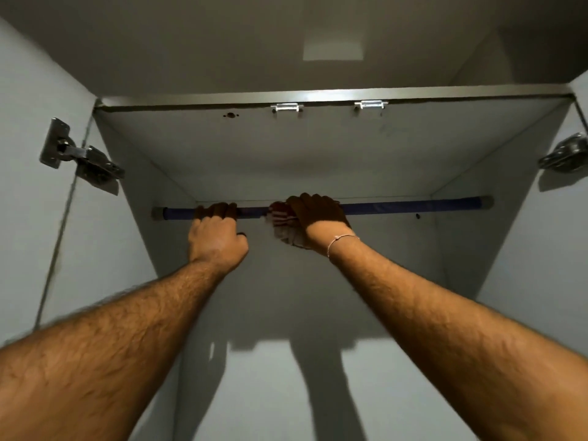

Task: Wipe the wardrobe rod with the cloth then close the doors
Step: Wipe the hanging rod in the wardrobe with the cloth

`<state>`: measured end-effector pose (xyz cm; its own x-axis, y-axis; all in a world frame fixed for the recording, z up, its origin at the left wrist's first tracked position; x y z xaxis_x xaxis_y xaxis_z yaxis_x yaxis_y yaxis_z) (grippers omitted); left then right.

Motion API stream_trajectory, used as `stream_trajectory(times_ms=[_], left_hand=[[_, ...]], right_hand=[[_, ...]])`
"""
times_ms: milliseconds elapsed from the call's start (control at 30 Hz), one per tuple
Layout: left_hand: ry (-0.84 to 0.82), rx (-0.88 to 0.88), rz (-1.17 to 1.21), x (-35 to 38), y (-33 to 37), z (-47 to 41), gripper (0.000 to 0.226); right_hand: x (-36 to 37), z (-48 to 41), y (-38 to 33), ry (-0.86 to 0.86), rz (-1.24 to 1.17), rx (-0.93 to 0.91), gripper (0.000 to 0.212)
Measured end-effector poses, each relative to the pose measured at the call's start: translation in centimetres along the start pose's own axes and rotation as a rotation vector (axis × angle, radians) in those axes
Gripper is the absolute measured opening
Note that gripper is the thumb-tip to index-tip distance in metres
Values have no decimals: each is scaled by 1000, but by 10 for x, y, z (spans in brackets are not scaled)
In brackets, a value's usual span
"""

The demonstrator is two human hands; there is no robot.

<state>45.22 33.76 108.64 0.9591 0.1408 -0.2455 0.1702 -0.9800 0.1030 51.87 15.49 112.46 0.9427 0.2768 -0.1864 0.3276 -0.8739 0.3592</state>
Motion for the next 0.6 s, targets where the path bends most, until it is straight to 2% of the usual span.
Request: stream_trajectory(times_ms=[233,333,400,500,600], left_hand=[[102,-20,10,0,4,3,68],[123,-18,8,-1,4,5,67],[128,-19,-4,-3,5,6,66],[133,-18,-12,-6,6,5,65],[119,-13,-7,-7,5,5,67]], right_hand=[[-32,69,168,22,48,158,50],[-47,94,227,48,85,253,39],[-55,107,260,31,126,310,45],[-57,119,284,4,198,278,63],[-53,122,289,20,227,273,66]])
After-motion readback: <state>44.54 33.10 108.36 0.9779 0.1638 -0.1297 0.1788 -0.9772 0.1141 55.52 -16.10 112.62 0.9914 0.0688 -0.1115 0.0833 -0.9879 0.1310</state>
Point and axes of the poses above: each hand's wrist, its own z-axis away from the middle knuckle, its own x-axis out of the palm, y = z × x, the point moved 8 cm from there along -z, towards the middle knuckle, and after that the axes turned 7 degrees about y, right-handed, at the moved point
